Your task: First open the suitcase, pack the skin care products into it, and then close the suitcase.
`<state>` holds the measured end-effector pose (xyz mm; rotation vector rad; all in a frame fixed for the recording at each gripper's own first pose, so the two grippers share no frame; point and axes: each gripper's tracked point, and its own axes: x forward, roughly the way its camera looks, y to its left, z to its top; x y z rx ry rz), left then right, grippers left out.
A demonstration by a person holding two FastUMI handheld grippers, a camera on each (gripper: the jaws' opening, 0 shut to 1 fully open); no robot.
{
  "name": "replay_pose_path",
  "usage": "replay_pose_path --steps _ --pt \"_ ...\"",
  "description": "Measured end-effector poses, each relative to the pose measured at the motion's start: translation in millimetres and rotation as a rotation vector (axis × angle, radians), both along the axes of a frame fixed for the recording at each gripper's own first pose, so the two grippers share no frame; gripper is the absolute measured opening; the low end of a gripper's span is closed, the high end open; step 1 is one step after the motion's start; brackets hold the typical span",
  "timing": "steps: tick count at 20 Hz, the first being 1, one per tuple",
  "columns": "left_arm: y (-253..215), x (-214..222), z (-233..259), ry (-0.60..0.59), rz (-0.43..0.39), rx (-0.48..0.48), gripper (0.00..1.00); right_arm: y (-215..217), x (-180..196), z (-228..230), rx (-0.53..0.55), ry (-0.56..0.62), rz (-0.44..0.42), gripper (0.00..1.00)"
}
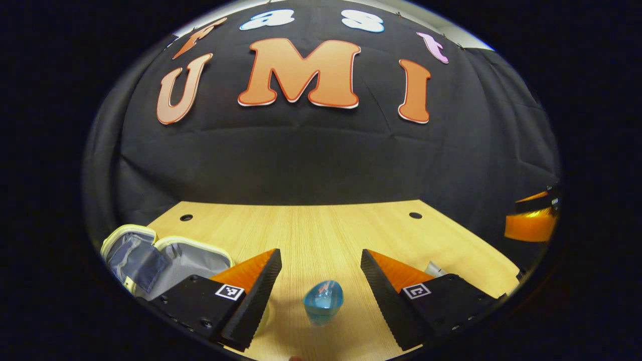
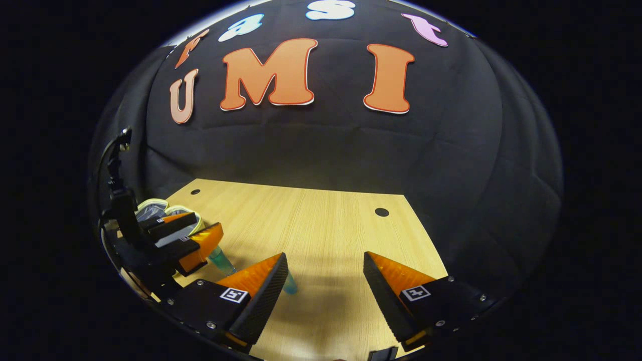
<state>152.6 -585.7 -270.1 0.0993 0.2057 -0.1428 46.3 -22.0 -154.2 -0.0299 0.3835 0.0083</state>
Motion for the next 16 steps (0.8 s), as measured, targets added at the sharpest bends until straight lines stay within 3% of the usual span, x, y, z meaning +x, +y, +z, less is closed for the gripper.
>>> replay_pose_path --steps 5,12,13,14,16 --pt "3 8 -65 0.094 0.053 0.006 0.99 -9 4 -17 -0.012 0.029 0.018 0.96" --pt "11 8 -99 0.154 0.109 0.008 0.97 -7 7 -34 -0.020 0.080 0.029 0.96" --pt "10 10 -101 0.155 0.113 0.002 0.93 -5 8 -36 -0.022 0.083 0.030 0.96" --pt "10 10 -103 0.157 0.114 0.004 0.77 -4 7 -37 -0.024 0.086 0.030 0.96" --pt "9 18 -107 0.153 0.113 0.018 0.61 -1 6 -41 -0.028 0.096 0.033 0.96"
